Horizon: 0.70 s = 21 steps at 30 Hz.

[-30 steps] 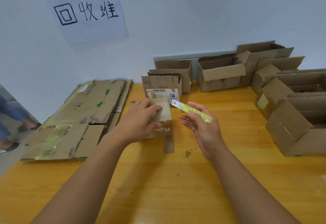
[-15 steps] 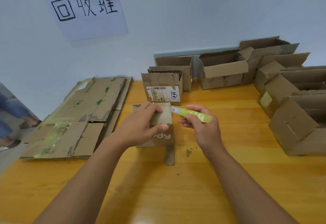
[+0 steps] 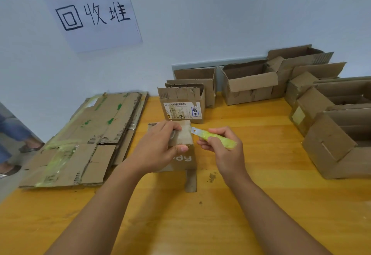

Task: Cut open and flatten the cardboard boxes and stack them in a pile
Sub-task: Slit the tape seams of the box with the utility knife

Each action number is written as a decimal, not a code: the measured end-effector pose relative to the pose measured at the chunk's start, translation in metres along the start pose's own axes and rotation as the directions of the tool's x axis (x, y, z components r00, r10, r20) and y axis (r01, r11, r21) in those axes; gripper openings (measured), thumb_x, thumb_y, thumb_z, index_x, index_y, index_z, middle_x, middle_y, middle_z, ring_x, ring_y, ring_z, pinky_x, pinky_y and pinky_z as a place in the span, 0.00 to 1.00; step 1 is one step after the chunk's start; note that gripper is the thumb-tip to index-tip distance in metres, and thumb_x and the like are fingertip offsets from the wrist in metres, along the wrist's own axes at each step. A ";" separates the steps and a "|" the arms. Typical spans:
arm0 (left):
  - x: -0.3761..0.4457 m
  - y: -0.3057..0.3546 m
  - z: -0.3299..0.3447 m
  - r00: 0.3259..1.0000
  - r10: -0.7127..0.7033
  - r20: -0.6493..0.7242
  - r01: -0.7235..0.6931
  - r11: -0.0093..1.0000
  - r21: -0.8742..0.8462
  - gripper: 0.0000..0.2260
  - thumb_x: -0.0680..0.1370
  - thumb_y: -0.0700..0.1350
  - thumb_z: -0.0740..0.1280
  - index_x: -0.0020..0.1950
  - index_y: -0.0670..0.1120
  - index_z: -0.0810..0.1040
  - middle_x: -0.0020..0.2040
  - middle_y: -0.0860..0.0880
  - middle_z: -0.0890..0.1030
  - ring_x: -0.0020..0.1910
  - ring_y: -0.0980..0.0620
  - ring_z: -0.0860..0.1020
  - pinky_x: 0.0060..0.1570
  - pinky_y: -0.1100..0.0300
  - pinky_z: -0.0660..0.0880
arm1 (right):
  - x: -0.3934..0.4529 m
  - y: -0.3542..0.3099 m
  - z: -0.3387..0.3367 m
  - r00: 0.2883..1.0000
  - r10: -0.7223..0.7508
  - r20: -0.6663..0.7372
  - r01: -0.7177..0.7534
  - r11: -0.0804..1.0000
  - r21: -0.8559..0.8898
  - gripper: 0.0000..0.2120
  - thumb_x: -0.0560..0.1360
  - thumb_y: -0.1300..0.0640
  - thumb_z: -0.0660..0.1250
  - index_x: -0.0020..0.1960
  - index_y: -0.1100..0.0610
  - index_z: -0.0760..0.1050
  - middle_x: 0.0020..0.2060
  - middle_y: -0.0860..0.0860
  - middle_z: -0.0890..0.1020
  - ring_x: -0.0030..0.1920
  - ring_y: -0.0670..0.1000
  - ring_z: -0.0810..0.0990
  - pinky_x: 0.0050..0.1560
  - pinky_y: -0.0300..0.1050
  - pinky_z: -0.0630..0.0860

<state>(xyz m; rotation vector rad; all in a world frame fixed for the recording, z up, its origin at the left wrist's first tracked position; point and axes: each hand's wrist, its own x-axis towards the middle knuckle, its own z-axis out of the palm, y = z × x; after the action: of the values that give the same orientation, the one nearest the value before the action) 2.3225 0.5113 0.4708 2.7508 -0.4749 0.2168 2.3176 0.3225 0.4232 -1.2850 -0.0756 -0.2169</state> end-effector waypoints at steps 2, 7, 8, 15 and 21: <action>0.000 0.001 0.001 1.000 -0.009 -0.008 0.009 1.000 0.005 0.24 0.76 0.60 0.66 0.68 0.52 0.68 0.62 0.54 0.72 0.55 0.56 0.67 0.48 0.61 0.64 | -0.003 0.002 0.003 1.000 -0.024 0.004 0.024 1.000 -0.014 0.08 0.78 0.70 0.64 0.50 0.58 0.76 0.44 0.60 0.85 0.45 0.54 0.87 0.44 0.43 0.82; 0.002 0.002 0.003 0.999 -0.027 -0.044 0.027 1.000 0.009 0.22 0.77 0.59 0.67 0.67 0.52 0.69 0.62 0.54 0.73 0.53 0.57 0.67 0.47 0.60 0.63 | -0.007 0.007 0.008 0.999 -0.039 -0.015 0.039 0.999 -0.036 0.09 0.78 0.67 0.65 0.51 0.55 0.76 0.44 0.54 0.84 0.45 0.52 0.87 0.45 0.44 0.82; 0.002 0.002 0.003 0.999 -0.029 -0.046 0.029 1.000 0.010 0.22 0.77 0.59 0.67 0.67 0.52 0.69 0.62 0.54 0.73 0.53 0.57 0.67 0.47 0.60 0.63 | -0.007 0.008 0.009 0.999 -0.032 -0.025 0.031 0.999 -0.036 0.09 0.78 0.67 0.66 0.51 0.54 0.76 0.43 0.53 0.85 0.45 0.51 0.87 0.46 0.46 0.82; 0.000 0.009 0.004 0.997 -0.064 -0.048 0.066 0.997 0.035 0.22 0.78 0.60 0.65 0.68 0.52 0.68 0.64 0.54 0.72 0.52 0.58 0.67 0.45 0.60 0.63 | -0.011 0.012 0.011 0.998 -0.042 -0.043 0.037 0.993 -0.115 0.07 0.77 0.62 0.67 0.51 0.51 0.77 0.44 0.48 0.85 0.46 0.51 0.86 0.49 0.59 0.82; 0.000 0.011 0.003 0.996 -0.079 -0.036 0.080 0.996 0.026 0.22 0.78 0.59 0.66 0.68 0.52 0.67 0.63 0.54 0.72 0.52 0.58 0.67 0.45 0.60 0.63 | -0.011 0.007 0.009 0.996 -0.069 -0.052 0.065 0.995 -0.080 0.06 0.76 0.68 0.65 0.47 0.59 0.77 0.41 0.52 0.85 0.43 0.51 0.86 0.43 0.48 0.81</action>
<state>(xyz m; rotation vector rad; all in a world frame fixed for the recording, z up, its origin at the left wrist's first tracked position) 2.3190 0.5002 0.4716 2.7810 -0.3552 0.2534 2.3088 0.3344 0.4174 -1.3552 -0.0641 -0.3146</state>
